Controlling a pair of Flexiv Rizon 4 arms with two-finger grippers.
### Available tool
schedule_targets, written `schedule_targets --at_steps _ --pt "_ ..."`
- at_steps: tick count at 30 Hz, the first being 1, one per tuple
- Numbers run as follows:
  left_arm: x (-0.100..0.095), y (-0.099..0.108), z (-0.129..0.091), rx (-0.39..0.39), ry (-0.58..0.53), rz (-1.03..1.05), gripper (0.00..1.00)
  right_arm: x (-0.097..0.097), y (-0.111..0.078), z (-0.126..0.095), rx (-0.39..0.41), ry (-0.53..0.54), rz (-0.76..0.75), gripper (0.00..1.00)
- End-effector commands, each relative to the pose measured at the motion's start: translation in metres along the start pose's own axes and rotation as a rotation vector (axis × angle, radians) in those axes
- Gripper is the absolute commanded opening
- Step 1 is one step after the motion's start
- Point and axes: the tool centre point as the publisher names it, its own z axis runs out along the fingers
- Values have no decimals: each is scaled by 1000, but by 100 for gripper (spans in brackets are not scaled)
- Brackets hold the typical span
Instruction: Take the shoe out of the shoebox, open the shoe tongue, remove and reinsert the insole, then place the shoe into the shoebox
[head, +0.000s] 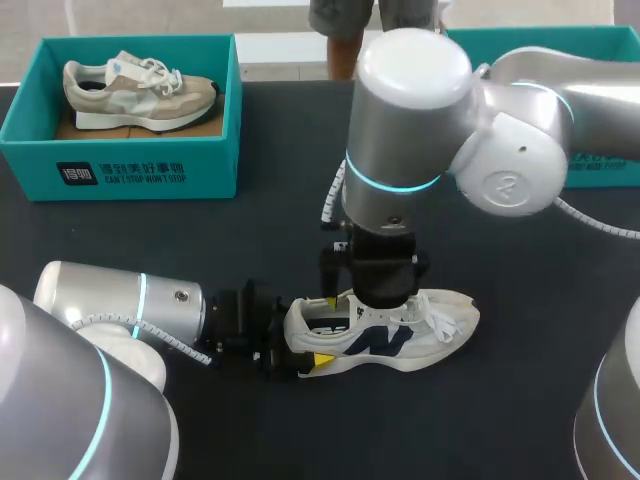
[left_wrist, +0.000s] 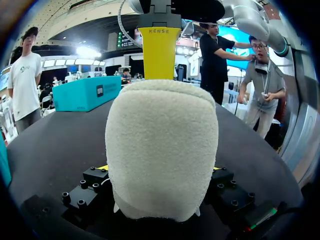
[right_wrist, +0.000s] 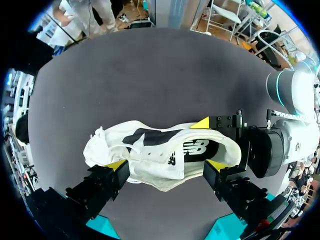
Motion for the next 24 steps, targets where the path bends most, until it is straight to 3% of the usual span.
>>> schedule_targets --at_steps 1,16,24 --pt "1 4 -1 -4 0 -1 0 -4 0 11 5 54 -6 100" --pt "1 4 -1 -4 0 -1 0 7 1 41 20 148 -49 100" --pt "1 4 -1 -4 0 -1 0 29 -2 47 25 195 -29 100"
